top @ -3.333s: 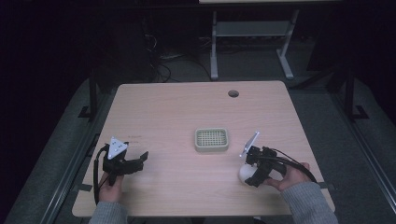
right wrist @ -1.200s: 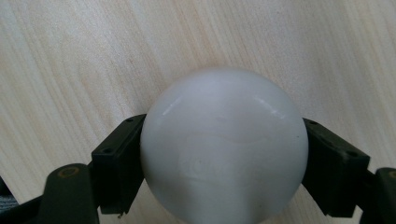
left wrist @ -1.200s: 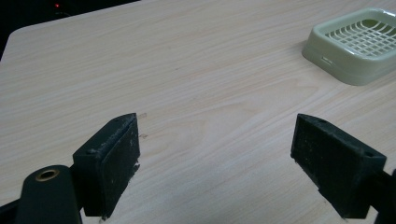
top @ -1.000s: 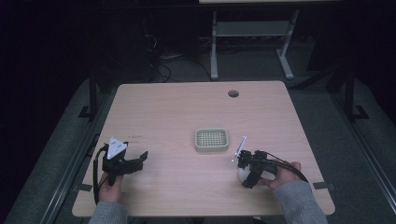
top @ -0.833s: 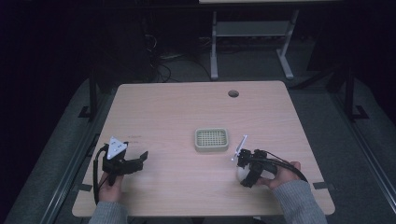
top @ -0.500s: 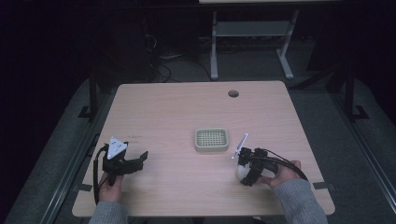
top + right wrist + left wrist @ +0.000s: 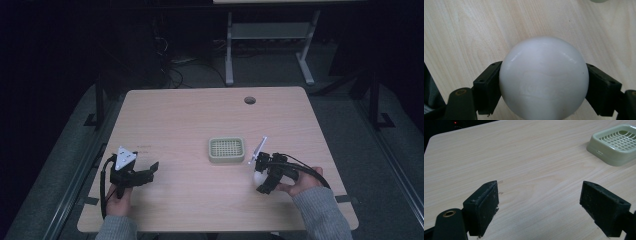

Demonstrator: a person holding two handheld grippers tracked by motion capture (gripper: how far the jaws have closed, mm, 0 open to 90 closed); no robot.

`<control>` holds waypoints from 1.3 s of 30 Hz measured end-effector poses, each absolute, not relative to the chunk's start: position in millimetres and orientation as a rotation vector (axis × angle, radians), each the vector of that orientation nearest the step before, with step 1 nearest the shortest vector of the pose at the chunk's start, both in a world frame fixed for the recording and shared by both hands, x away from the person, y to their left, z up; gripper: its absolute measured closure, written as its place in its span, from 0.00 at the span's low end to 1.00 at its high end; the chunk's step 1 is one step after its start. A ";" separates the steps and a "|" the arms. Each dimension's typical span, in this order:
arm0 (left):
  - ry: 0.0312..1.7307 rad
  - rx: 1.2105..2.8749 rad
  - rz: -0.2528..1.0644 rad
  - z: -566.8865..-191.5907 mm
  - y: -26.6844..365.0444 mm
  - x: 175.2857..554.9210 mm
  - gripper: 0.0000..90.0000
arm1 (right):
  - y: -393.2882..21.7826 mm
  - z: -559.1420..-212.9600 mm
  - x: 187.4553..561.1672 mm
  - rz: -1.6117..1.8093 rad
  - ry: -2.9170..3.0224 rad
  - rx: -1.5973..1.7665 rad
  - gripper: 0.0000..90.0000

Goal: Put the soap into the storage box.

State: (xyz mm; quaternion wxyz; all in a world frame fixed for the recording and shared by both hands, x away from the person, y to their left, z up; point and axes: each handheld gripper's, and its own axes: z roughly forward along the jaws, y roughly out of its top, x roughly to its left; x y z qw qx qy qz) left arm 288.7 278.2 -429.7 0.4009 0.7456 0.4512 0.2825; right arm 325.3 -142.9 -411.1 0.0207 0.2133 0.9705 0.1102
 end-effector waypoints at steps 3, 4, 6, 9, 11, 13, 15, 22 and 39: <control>1.140 1.884 0.714 -429.9 277.8 288.8 0.17 | -141.8 -408.2 327.8 0.338 3.009 0.656 0.25; 1.140 1.883 0.714 -429.9 277.8 288.8 0.17 | -141.3 -407.1 328.6 0.338 3.008 0.657 0.25; 1.139 1.885 0.714 -429.6 277.7 288.8 0.17 | -140.6 -404.8 329.9 0.345 3.008 0.655 0.25; 1.141 1.886 0.714 -429.7 277.9 288.8 0.17 | -138.3 -400.1 332.8 0.341 3.007 0.647 0.25; 1.141 1.888 0.713 -429.7 278.2 288.8 0.17 | -138.0 -399.2 333.5 0.340 3.004 0.644 0.25; 1.142 1.887 0.714 -429.6 278.5 288.3 0.17 | -136.3 -394.7 335.6 0.345 3.002 0.642 0.25; 1.144 1.888 0.712 -429.5 278.8 288.3 0.17 | -135.7 -392.1 337.4 0.352 3.003 0.637 0.25; 1.140 1.887 0.716 -429.8 278.3 288.4 0.17 | -132.2 -386.4 343.3 0.355 2.999 0.633 0.25; 1.142 1.882 0.717 -429.4 279.1 288.2 0.17 | -121.6 -374.1 357.7 0.368 2.991 0.613 0.25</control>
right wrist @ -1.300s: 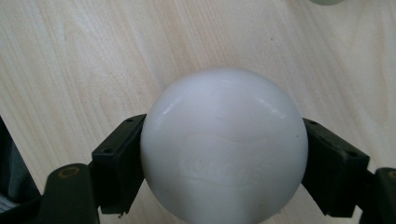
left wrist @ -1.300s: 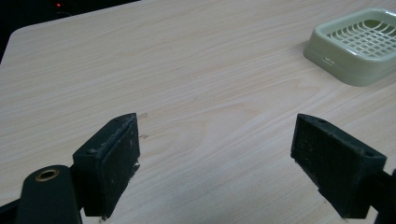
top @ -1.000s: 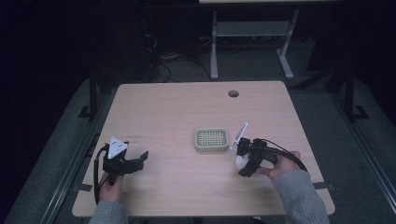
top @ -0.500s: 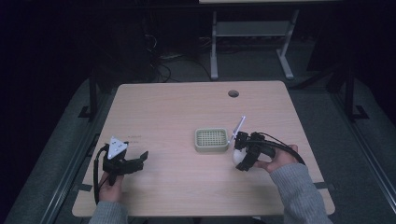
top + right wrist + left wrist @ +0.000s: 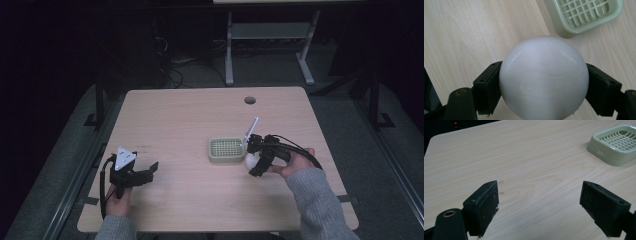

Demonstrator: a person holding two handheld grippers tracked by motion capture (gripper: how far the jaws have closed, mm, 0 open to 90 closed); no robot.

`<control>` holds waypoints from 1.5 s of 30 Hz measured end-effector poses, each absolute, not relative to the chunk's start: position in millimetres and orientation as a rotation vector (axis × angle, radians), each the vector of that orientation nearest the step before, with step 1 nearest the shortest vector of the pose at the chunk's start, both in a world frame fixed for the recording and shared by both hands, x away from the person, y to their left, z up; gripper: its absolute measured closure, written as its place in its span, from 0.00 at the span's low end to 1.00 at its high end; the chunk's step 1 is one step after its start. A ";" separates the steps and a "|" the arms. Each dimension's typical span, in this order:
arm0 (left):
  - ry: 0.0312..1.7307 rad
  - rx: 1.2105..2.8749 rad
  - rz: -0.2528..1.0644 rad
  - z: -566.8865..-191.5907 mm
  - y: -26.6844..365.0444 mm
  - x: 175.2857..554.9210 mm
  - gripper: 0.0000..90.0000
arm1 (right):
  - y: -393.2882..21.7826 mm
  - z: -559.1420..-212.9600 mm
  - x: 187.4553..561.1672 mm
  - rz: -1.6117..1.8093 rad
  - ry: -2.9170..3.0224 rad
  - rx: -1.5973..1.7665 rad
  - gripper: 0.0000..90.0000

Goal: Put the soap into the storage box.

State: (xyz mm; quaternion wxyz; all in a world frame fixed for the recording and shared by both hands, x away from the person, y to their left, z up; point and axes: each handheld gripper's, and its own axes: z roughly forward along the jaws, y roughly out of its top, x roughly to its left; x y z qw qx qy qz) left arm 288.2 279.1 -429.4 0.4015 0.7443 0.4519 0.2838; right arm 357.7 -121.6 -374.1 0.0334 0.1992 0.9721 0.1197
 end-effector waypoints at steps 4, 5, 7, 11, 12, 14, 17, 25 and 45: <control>1.143 1.881 0.718 -429.4 279.0 288.2 0.17 | -118.1 -370.6 361.0 0.371 2.989 0.601 0.25; 1.143 1.881 0.718 -429.4 279.0 288.2 0.17 | -117.1 -369.6 361.7 0.368 2.990 0.597 0.25; 1.142 1.882 0.718 -429.4 279.0 288.1 0.17 | -114.9 -367.7 363.3 0.372 2.988 0.595 0.25; 1.142 1.882 0.718 -429.4 278.9 288.1 0.17 | -111.1 -364.7 366.3 0.369 2.988 0.585 0.25; 1.143 1.880 0.718 -429.4 278.9 288.1 0.17 | -110.3 -364.2 366.9 0.370 2.989 0.582 0.25; 1.142 1.880 0.720 -429.4 278.8 288.0 0.17 | -107.7 -362.8 368.7 0.368 2.988 0.572 0.25; 1.140 1.882 0.721 -429.3 278.6 288.0 0.17 | -104.1 -360.6 371.1 0.370 2.986 0.564 0.25; 1.139 1.882 0.722 -429.3 278.7 288.0 0.17 | -95.0 -356.7 376.5 0.378 2.986 0.548 0.25; 1.140 1.880 0.722 -429.2 279.3 288.2 0.17 | -85.5 -355.1 390.2 0.409 2.998 0.545 0.25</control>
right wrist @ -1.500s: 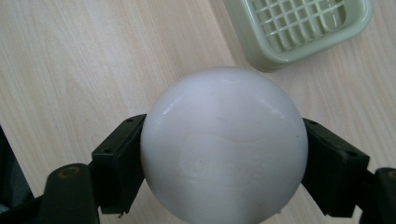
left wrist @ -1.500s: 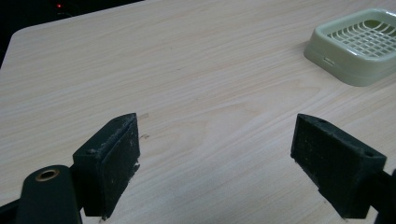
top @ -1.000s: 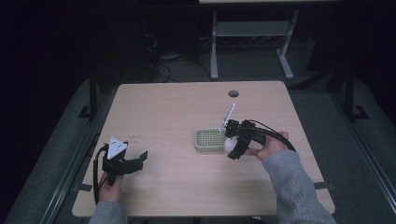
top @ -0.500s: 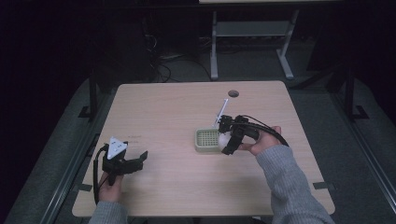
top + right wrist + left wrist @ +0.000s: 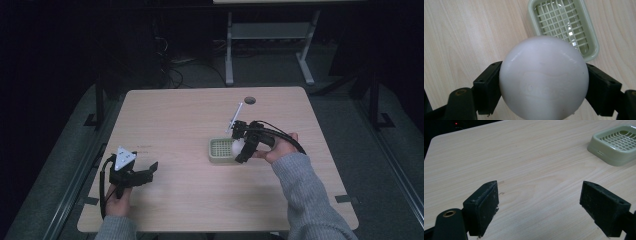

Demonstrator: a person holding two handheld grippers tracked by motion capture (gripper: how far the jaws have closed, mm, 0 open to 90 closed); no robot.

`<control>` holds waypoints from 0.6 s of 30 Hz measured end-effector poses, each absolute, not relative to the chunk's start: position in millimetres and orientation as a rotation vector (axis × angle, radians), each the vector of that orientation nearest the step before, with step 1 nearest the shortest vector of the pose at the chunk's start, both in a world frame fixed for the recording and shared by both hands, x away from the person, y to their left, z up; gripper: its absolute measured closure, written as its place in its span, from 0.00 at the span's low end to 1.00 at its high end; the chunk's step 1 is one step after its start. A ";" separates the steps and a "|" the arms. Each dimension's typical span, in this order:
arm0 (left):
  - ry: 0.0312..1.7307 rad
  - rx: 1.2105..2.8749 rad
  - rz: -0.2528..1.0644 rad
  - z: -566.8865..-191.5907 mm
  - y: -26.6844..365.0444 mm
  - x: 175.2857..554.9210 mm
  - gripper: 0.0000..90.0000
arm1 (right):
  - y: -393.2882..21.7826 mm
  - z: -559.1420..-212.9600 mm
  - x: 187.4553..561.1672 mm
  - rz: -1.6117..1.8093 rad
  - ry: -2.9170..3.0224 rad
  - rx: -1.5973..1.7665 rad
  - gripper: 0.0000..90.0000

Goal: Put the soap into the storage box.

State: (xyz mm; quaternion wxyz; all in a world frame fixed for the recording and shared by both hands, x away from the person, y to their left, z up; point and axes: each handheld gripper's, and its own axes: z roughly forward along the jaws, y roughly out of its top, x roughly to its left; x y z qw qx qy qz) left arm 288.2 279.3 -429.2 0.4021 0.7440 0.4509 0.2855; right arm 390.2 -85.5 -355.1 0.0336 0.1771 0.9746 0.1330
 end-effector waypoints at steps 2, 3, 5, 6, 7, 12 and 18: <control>1.140 1.880 0.724 -429.1 279.3 288.1 0.17 | -83.9 -355.6 392.0 0.404 2.997 0.544 0.25; 1.140 1.880 0.723 -429.1 279.4 288.1 0.17 | -83.9 -355.6 392.0 0.404 2.997 0.544 0.25; 1.140 1.879 0.723 -429.2 279.4 288.1 0.17 | -81.9 -354.8 393.7 0.406 2.999 0.546 0.25; 1.140 1.878 0.723 -429.1 279.5 288.1 0.17 | -80.5 -354.0 395.2 0.403 2.997 0.541 0.25; 1.140 1.878 0.723 -429.1 279.5 288.1 0.17 | -80.5 -354.0 395.2 0.403 2.997 0.541 0.25; 1.139 1.879 0.724 -429.0 279.8 288.1 0.17 | -76.7 -352.1 399.5 0.408 2.999 0.542 0.25; 1.140 1.879 0.723 -429.0 279.5 288.1 0.17 | -74.4 -350.8 403.5 0.418 3.000 0.540 0.25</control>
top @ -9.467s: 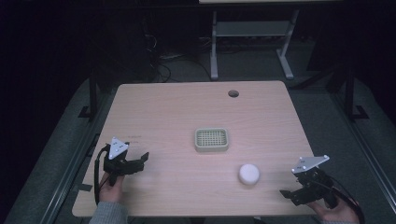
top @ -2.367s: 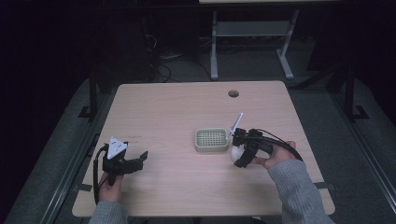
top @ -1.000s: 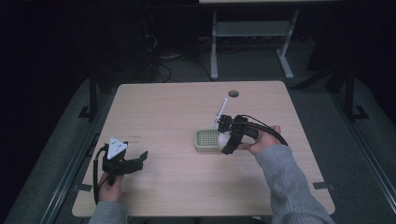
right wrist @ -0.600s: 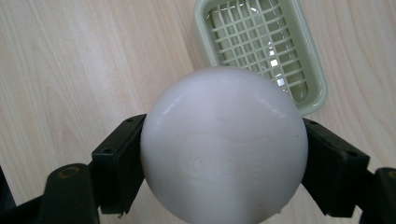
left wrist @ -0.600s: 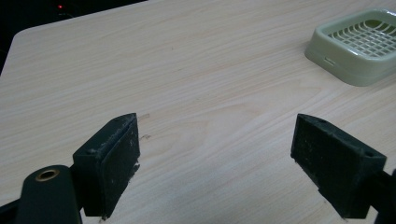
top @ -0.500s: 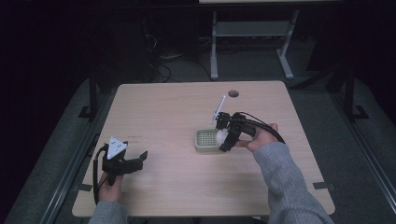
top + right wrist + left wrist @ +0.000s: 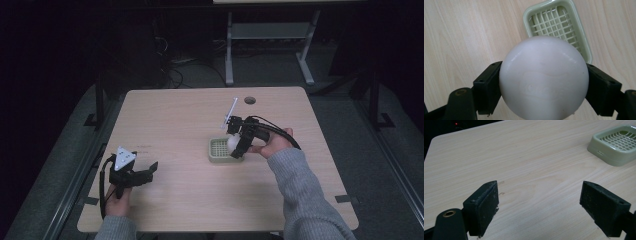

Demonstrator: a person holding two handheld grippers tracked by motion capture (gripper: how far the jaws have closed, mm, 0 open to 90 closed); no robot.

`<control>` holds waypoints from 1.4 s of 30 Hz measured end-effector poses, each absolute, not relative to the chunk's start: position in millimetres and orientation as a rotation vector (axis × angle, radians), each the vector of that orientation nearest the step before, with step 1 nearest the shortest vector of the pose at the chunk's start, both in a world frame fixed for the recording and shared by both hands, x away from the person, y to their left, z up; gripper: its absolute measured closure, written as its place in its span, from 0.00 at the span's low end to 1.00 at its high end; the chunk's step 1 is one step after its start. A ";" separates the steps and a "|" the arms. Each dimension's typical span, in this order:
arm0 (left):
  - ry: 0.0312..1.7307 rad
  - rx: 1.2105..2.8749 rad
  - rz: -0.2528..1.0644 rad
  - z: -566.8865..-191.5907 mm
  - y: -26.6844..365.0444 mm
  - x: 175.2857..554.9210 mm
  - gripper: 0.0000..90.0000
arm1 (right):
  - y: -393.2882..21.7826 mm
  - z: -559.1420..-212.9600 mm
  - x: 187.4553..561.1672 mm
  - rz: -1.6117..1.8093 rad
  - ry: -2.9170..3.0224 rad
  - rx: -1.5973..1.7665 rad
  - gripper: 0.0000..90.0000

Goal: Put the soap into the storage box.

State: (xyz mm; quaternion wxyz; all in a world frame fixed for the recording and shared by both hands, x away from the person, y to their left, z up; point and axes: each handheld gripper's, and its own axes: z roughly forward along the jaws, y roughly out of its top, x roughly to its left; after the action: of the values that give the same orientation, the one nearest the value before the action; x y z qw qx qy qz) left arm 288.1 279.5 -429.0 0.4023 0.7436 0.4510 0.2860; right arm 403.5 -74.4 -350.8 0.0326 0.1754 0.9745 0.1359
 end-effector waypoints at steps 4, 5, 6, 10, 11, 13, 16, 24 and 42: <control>1.139 1.878 0.724 -429.1 279.6 288.0 0.17 | -73.9 -351.8 406.2 0.429 3.001 0.549 0.25; 1.140 1.878 0.723 -429.1 279.6 288.1 0.17 | -73.8 -352.2 407.1 0.432 3.003 0.546 0.25; 1.139 1.879 0.724 -429.1 279.6 288.1 0.17 | -73.6 -352.4 407.6 0.432 3.005 0.547 0.25; 1.139 1.880 0.722 -429.1 279.5 288.0 0.17 | -72.0 -353.6 410.2 0.439 3.006 0.552 0.25; 1.139 1.879 0.723 -429.1 279.4 288.0 0.17 | -71.3 -353.8 411.2 0.438 3.008 0.553 0.25; 1.141 1.882 0.721 -428.9 279.5 288.0 0.17 | -70.3 -354.8 412.9 0.442 3.011 0.550 0.25; 1.141 1.883 0.721 -428.9 279.5 288.0 0.17 | -68.9 -356.1 414.9 0.443 3.011 0.552 0.25; 1.140 1.882 0.721 -429.1 279.1 288.0 0.17 | -64.0 -361.1 419.9 0.447 3.020 0.553 0.25; 1.140 1.883 0.721 -429.0 279.2 288.1 0.17 | -53.4 -375.3 433.2 0.417 3.027 0.569 0.25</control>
State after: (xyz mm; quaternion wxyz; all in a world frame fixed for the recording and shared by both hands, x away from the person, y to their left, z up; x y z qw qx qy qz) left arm 288.1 279.2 -429.0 0.4013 0.7446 0.4508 0.2851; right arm 433.2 -53.4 -375.3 0.0168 0.1832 0.9737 0.1342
